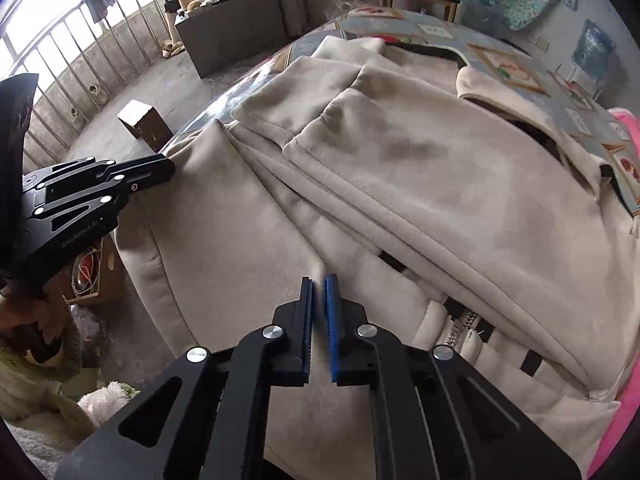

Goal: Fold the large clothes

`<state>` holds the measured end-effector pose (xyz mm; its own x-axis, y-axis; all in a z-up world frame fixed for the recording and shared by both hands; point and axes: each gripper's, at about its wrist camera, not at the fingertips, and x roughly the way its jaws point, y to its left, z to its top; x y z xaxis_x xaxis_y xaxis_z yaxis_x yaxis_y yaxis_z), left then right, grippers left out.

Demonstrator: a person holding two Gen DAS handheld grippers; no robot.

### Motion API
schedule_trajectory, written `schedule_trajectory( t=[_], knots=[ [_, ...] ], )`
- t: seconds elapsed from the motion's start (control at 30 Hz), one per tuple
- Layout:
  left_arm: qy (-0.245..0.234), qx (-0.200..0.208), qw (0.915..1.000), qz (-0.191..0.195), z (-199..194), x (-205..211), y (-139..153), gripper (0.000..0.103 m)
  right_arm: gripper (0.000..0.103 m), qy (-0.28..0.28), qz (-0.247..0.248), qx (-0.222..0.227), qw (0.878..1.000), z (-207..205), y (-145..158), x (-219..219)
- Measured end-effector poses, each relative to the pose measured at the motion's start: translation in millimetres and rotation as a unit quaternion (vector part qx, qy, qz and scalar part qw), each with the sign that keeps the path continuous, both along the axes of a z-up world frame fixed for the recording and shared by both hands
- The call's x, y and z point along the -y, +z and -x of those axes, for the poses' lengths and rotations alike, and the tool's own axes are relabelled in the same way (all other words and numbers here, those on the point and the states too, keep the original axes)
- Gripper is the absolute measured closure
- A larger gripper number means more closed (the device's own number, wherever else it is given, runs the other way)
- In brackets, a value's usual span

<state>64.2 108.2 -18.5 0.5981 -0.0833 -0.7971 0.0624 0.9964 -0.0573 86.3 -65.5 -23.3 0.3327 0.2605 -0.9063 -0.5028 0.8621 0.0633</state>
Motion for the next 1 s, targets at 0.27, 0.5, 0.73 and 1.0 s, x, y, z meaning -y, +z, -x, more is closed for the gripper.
schedule_trajectory(
  t=[0.27,0.5,0.73,1.0],
  knots=[
    [-0.005,0.033,0.9994,-0.013,7,0,21,0.097,0.097,0.001,0.026,0.111,0.993,7,39,-12],
    [-0.013,0.044,0.9982,-0.040,12,5,25,0.083,0.097,0.018,0.096,0.122,0.988,-6,-16,-29],
    [-0.098,0.011,0.9949,0.020,4,41,18,0.079,0.097,-0.010,0.042,0.086,0.995,-16,-13,-15],
    [-0.085,-0.041,0.9952,0.029,-17,56,-13,0.081,0.079,-0.107,-0.107,0.034,0.988,-17,35,67]
  ],
)
